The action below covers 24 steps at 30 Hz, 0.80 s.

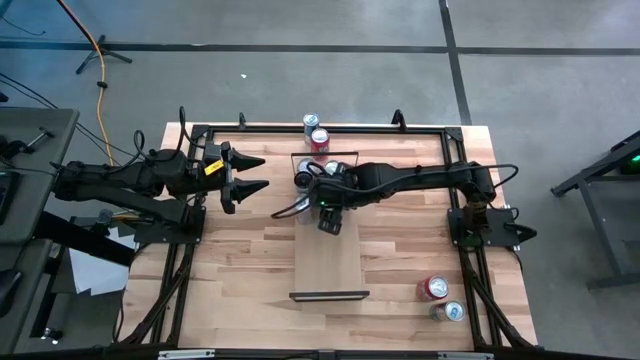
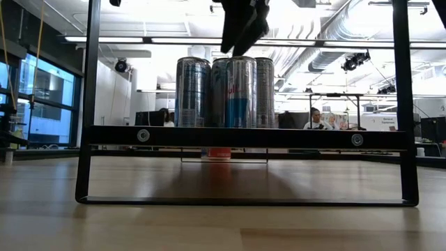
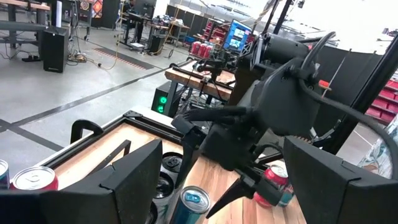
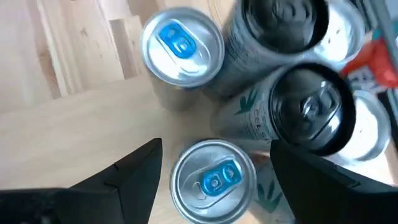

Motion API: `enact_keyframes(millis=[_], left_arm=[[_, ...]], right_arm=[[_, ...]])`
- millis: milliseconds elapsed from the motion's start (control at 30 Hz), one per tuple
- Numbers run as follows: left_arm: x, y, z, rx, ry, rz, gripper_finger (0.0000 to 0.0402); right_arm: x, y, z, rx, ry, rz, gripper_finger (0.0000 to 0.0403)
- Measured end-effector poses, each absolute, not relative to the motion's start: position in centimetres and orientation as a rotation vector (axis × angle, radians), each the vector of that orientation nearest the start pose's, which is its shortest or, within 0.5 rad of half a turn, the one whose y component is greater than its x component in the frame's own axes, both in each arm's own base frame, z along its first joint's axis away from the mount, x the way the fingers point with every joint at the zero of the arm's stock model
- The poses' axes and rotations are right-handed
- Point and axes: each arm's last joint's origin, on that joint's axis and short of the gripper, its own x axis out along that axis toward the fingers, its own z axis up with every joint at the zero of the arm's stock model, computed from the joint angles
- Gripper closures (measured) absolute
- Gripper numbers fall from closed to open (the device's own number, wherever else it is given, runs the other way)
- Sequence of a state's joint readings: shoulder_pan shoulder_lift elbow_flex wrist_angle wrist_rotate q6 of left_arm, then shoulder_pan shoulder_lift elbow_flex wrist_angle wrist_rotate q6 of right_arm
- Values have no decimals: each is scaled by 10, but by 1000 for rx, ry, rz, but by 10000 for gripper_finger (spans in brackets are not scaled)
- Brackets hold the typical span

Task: Place canned beverage on shelf
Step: Put the top right blue soda can on the shelf aligned with the other blue soda can

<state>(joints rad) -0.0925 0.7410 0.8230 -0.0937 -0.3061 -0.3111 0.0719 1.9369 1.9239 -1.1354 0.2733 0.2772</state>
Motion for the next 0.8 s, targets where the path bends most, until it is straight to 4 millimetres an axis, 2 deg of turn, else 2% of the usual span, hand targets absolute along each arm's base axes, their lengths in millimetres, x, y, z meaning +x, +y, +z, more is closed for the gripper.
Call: enact_keyframes(millis=[333,500,633,800], left_arm=[[160,-6,360,-307,-21,214,108],[160,-6,359,-304,-6,216,108],[160,-6,357,-300,18,220,108],[160,-6,356,-297,29,221,108]], right_arm=[[396,22,362,-54,1017,-200,116],[383,27,371,-77,1078,-148,133],[359,31,370,-78,1118,-146,189],[311,33,352,45,1046,-204,300]])
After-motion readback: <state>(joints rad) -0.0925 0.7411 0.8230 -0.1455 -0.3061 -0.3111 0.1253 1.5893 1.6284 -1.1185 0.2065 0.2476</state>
